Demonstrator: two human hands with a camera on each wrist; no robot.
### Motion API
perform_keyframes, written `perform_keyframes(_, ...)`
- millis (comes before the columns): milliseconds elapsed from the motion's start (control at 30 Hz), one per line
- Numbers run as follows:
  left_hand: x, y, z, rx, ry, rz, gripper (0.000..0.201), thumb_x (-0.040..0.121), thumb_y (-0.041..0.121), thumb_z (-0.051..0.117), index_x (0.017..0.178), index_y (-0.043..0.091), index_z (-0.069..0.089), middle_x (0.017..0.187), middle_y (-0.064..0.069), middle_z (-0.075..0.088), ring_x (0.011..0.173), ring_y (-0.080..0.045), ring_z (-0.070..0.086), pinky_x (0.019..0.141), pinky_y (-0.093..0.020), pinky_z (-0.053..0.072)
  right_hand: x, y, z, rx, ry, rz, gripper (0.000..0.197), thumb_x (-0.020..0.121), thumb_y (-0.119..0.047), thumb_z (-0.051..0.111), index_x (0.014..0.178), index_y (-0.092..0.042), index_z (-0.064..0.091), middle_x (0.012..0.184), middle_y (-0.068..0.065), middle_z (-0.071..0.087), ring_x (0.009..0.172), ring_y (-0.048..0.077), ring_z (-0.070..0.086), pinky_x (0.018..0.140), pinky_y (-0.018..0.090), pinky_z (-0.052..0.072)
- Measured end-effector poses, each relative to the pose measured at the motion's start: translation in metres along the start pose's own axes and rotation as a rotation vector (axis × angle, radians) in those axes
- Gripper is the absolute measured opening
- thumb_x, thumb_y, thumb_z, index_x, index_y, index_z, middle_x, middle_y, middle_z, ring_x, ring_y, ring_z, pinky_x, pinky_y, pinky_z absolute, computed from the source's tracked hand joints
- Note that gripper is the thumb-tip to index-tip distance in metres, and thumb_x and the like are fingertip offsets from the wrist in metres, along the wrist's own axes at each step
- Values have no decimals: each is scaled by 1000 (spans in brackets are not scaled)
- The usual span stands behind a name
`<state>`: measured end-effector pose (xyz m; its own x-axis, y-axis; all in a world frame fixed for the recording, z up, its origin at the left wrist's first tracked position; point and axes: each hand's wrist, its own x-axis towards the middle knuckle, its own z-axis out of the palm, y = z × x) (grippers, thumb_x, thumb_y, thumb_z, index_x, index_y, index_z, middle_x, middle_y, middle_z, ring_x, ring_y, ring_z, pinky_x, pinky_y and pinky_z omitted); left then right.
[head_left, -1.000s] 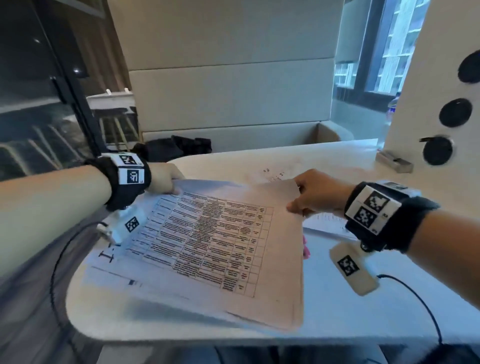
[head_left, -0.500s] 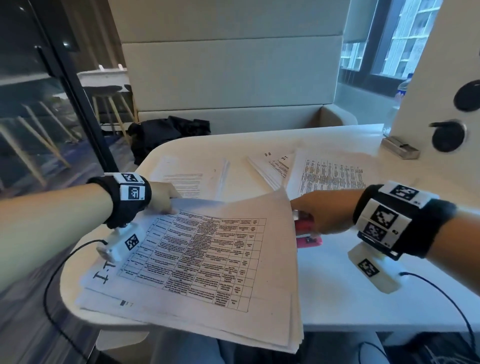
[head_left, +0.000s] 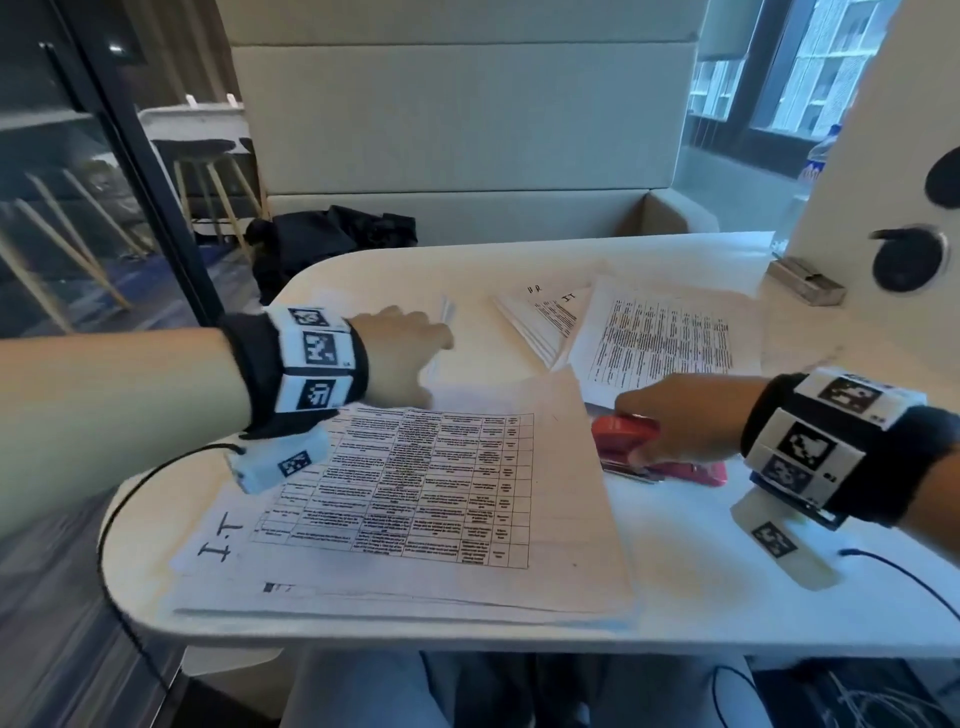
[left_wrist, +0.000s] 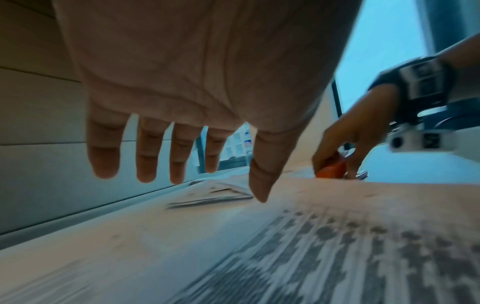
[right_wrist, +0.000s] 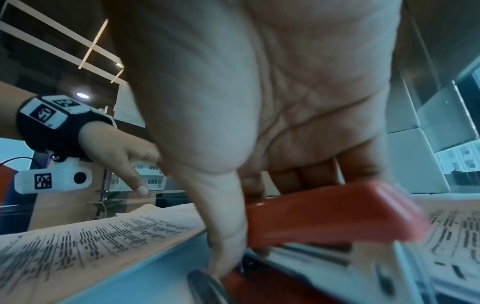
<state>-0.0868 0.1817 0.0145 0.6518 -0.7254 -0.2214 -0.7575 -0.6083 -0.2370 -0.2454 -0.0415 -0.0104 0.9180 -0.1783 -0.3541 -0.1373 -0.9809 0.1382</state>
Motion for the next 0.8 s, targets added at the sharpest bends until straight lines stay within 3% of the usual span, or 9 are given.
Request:
perform_keyframes(67, -3, 31, -7, -54, -27, 117, 74, 85, 53, 61, 145, 26, 27, 144, 0, 39, 128, -21, 39, 106, -43, 38, -3, 0, -3, -59, -62, 48, 30, 91, -46, 58, 108, -21, 55, 93, -6, 61, 76, 8, 53, 59, 20, 36)
perform_keyframes(167, -3, 73, -6, -115, -71, 241, 86, 79, 60, 63, 147, 25, 25, 148, 1, 35, 131, -19, 38, 107, -43, 36, -10, 3, -14, -115, -153, 119, 32, 90, -42, 60, 111, -17, 59, 97, -4, 64, 80, 10, 57, 72, 23, 46)
perform_keyframes(233, 1, 91, 2, -108, -109, 273, 99, 72, 66, 66, 149, 22, 22, 151, -1, 30, 133, -22, 35, 108, -42, 35, -15, 7, -23, -109, -108, 132, 28, 90, -39, 61, 107, -17, 60, 90, -5, 62, 75, 8, 56, 74, 25, 48)
perform_keyframes(333, 5, 103, 12, -4, -190, 281, 112, 64, 76, 64, 149, 19, 19, 153, -2, 22, 134, -25, 30, 104, -45, 35, -18, 10, -32, -55, 90, 30, 14, 92, -37, 56, 92, -25, 48, 83, -5, 57, 71, 10, 52, 67, 29, 44)
perform_keyframes(433, 8, 105, 14, 61, -192, 290, 114, 57, 83, 62, 144, 18, 28, 148, -1, 27, 127, -24, 34, 96, -44, 41, -19, 4, -30, 20, 135, -138, 24, 94, -35, 51, 78, -32, 33, 83, -2, 56, 76, 20, 54, 75, 41, 47)
perform_keyframes(600, 8, 107, 18, 86, -177, 285, 123, 50, 88, 61, 145, 19, 25, 147, 0, 23, 125, -23, 32, 78, -39, 38, -13, -12, -5, -107, 39, -254, 12, 95, -23, 51, 102, -25, 42, 95, -1, 56, 80, 17, 53, 72, 35, 46)
perform_keyframes(700, 9, 106, 21, 62, -170, 280, 127, 52, 86, 61, 147, 12, 21, 150, -2, 20, 133, -23, 26, 94, -38, 37, -9, -17, 5, -130, 44, -244, 13, 98, -31, 46, 105, -21, 41, 94, -1, 52, 81, 20, 54, 70, 34, 44)
perform_keyframes(767, 11, 106, 23, 22, -219, 285, 132, 57, 83, 62, 151, 7, 8, 158, -9, 5, 144, -26, 12, 114, -38, 23, -7, -20, 10, -117, 25, -223, 19, 98, -38, 44, 101, -21, 36, 94, 0, 51, 81, 21, 54, 68, 33, 41)
perform_keyframes(800, 11, 106, 24, 22, -259, 277, 136, 60, 81, 61, 151, 5, -4, 160, -12, -8, 147, -26, -1, 118, -37, 11, -5, -22, 11, -111, 7, -215, 23, 97, -40, 45, 100, -21, 34, 94, 2, 53, 80, 22, 54, 68, 34, 41)
